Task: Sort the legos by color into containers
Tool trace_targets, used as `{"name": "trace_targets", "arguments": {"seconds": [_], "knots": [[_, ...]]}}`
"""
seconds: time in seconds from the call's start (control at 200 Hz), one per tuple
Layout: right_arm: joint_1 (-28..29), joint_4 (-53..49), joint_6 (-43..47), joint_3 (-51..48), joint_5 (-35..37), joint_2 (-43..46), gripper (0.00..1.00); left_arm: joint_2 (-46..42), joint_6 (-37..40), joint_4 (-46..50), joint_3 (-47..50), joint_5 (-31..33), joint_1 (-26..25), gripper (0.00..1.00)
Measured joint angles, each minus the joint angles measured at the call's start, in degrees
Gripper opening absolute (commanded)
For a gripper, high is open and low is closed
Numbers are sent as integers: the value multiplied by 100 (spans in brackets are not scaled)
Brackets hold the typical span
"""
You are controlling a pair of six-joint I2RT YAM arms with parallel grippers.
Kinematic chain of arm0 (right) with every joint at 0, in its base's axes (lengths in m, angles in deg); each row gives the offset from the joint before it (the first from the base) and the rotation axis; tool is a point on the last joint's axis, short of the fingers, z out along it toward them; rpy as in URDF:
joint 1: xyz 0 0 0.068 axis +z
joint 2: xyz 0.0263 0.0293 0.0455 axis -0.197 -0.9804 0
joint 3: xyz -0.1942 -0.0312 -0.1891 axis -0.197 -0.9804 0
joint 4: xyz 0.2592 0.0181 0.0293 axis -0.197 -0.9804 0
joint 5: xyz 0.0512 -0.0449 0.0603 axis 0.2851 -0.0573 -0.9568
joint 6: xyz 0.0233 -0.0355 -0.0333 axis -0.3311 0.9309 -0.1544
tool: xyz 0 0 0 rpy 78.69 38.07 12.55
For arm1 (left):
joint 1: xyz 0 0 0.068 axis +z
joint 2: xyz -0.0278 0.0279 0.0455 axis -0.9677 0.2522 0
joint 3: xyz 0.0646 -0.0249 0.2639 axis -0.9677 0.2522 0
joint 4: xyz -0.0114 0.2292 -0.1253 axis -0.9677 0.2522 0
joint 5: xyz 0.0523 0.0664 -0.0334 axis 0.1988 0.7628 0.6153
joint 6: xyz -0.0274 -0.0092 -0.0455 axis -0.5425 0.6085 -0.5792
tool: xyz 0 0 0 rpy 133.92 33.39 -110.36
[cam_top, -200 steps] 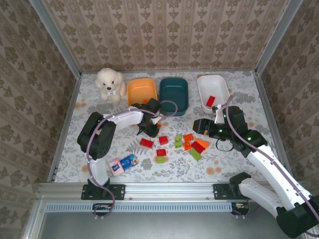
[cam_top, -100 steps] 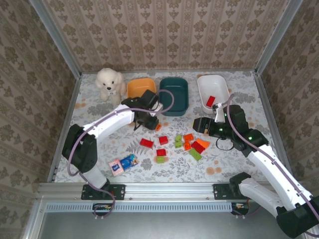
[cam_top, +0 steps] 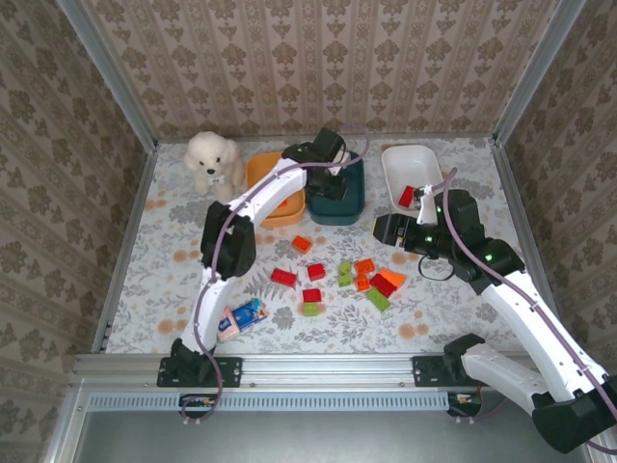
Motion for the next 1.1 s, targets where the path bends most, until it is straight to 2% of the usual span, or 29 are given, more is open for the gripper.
{"name": "trace_targets", "arguments": {"seconds": [0.265, 0.58, 0.75, 0.92, 1.1], "knots": [[0, -348, -20, 0, 111, 291, 73, 966, -435, -35, -769, -136, 131, 39], [0, -695, -24, 0, 308, 313, 73, 1016, -852, -44, -820, -372, 127, 58], [0, -844, -22, 4, 428, 295, 74, 986, -879, -42, -820, -369, 131, 60], [0, -1040, 2, 146, 535, 164, 73, 555, -1003, -90, -741, -348, 138, 62], [0, -1257, 127, 507, 734, 15, 71, -990, -1294, -529, 376, -328, 192, 63]]}}
